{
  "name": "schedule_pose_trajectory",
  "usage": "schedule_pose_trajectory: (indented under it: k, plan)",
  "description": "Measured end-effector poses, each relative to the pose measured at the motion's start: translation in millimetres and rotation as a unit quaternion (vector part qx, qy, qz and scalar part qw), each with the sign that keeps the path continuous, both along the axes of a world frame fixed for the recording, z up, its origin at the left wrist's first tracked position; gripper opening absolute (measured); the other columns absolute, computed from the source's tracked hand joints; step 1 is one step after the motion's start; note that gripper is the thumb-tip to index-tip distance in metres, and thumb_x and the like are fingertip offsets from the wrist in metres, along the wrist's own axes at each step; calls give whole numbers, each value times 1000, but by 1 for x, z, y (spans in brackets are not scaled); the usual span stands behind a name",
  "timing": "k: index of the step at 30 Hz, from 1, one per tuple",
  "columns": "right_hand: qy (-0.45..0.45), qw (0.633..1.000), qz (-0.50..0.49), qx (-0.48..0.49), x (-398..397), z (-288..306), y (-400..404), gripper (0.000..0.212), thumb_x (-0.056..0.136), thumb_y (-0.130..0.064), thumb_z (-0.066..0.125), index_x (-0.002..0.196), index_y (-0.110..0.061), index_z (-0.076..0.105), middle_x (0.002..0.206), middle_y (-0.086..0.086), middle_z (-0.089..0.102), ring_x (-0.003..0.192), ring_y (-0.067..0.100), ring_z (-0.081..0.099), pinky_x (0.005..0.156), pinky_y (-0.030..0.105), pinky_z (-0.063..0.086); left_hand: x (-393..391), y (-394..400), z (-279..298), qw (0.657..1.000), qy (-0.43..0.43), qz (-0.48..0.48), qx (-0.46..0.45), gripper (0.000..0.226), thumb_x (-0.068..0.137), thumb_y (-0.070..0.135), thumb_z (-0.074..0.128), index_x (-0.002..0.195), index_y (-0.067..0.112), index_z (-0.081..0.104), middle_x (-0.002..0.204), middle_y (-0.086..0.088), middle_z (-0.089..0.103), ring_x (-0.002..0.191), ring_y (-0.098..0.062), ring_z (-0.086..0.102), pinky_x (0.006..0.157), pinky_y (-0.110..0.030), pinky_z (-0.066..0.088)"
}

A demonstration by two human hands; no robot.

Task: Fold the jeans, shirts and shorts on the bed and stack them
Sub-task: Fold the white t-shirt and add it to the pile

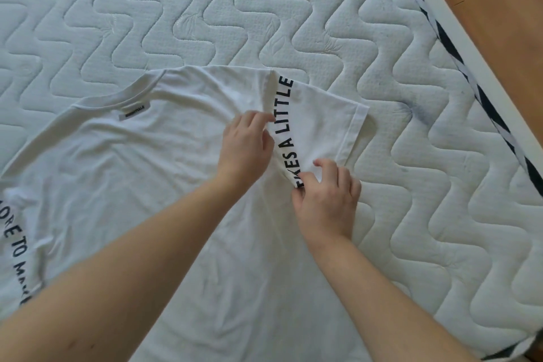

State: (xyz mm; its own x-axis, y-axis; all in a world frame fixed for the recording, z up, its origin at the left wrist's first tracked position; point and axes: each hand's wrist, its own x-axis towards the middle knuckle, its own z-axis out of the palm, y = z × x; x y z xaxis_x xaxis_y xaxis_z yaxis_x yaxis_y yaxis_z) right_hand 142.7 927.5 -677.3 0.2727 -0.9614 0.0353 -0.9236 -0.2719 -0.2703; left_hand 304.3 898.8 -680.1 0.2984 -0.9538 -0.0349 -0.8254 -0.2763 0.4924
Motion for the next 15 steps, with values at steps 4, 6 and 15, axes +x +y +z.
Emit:
schedule_pose_trajectory:
  k: [4,6,15]
  plan:
    - [-29,997,64,27,2,-10,7,37,67,-7,81,103,-9,75,96,4,72,78,29,67,73,36,54,-8,21,-11,999,-21,-36,-14,39,93,8,50,132,9,59,134,-8,59,127,-31,50,108,-40,32]
    - [-43,994,82,54,0,-14,14,45,69,-5,79,113,-3,71,107,10,72,87,32,68,76,40,57,-11,23,-18,997,-45,-67,8,44,98,16,47,142,13,50,148,-6,48,142,-27,37,118,-39,22]
    - [-22,980,133,145,-25,-12,29,53,96,-31,32,142,-14,50,150,8,45,139,25,41,116,45,28,13,-1,-48,972,-88,-141,169,55,102,53,13,155,44,1,164,14,-10,151,-9,-11,120,-34,-13]
